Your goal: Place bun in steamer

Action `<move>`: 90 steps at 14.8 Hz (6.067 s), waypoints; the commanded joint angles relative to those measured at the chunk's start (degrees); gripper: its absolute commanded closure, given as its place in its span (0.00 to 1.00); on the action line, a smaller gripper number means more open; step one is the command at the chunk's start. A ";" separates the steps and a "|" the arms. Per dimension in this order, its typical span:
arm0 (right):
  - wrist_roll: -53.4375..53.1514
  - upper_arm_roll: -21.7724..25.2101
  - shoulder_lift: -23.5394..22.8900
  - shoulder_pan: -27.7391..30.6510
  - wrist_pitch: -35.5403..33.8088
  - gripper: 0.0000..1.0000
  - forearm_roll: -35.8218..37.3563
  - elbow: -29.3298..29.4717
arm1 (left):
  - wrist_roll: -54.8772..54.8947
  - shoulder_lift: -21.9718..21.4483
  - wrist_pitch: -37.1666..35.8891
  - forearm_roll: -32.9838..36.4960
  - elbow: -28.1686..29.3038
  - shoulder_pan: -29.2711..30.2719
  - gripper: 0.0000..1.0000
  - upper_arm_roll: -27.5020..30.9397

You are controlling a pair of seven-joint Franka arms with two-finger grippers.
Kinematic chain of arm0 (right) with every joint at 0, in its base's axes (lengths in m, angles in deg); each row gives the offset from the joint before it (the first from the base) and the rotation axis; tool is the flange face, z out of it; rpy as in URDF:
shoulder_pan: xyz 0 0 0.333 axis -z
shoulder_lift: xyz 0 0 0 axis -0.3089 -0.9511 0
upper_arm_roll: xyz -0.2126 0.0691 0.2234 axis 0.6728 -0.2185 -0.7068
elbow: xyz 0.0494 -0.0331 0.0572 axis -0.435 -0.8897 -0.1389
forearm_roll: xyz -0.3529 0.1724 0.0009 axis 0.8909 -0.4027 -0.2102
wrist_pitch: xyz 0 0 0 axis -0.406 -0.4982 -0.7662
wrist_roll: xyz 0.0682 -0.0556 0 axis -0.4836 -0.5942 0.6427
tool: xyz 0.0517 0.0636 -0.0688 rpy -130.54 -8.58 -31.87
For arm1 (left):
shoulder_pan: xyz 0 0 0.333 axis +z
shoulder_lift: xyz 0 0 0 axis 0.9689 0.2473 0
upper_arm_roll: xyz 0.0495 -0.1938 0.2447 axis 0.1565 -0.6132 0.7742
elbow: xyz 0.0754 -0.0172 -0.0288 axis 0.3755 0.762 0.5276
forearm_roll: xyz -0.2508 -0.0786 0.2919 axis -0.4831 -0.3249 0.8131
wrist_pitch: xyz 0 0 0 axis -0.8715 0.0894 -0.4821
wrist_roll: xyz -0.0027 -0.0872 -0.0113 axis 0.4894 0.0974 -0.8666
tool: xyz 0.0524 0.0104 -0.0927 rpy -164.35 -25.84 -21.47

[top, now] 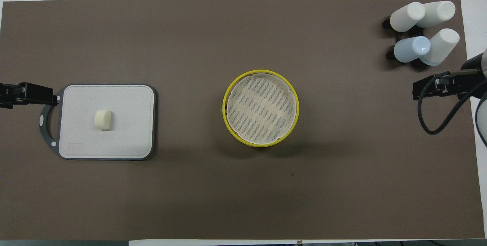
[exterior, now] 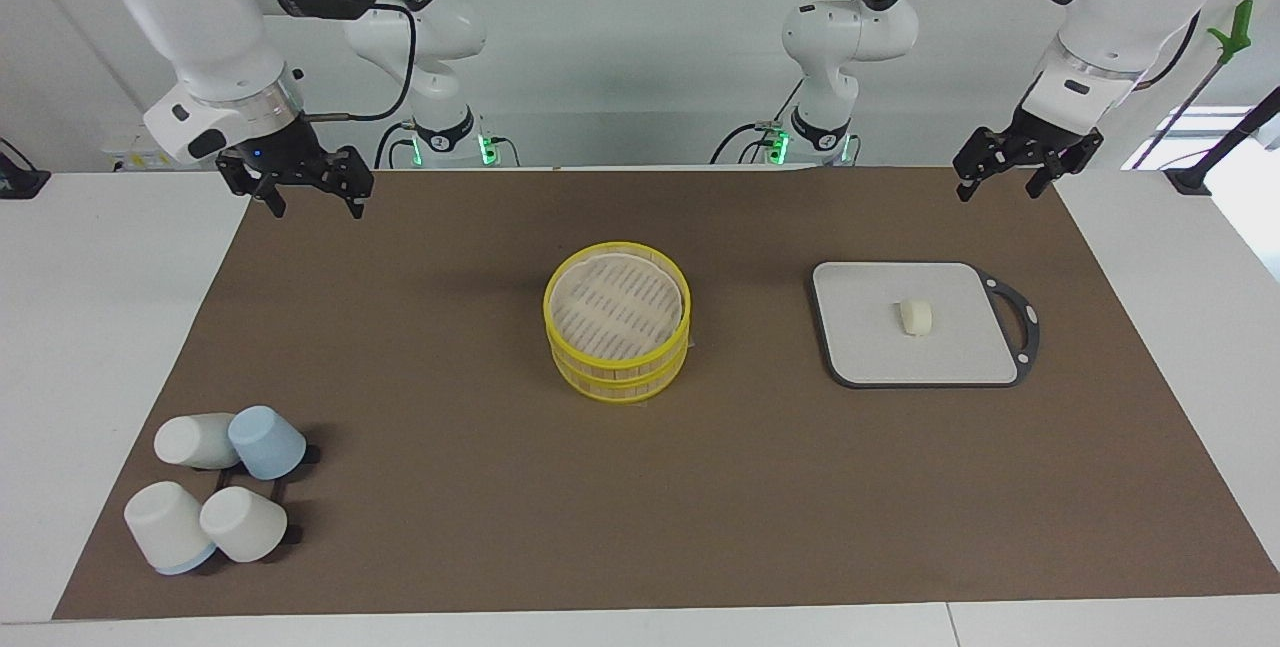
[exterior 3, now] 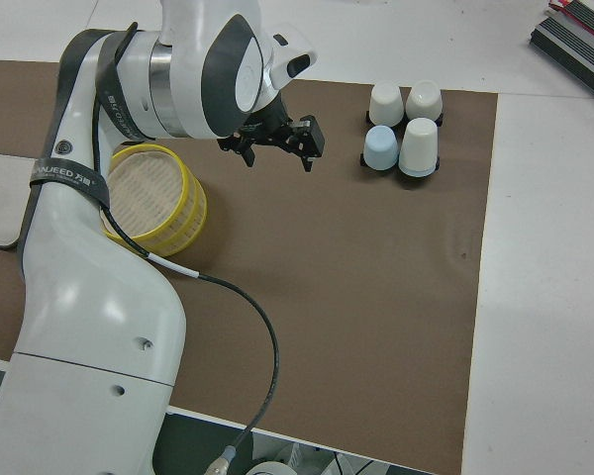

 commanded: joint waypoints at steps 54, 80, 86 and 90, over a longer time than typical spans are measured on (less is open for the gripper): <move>-25.74 -6.59 -26.57 -28.32 8.47 1.00 2.90 15.30 | -7.83 11.15 29.82 -0.15 18.91 -4.64 0.67 -0.16; 10.50 -6.68 -16.55 -7.91 -1.77 1.00 2.02 9.43 | -50.42 22.26 34.65 0.55 6.13 -38.60 0.00 -0.07; 1.65 -6.77 -17.25 -14.65 9.12 1.00 -2.20 8.64 | -40.00 7.49 15.39 0.28 5.95 -23.59 0.00 0.01; -16.80 -6.59 -23.91 -26.87 13.16 1.00 -0.36 12.14 | -25.93 2.65 10.27 0.28 5.60 -12.06 0.00 0.28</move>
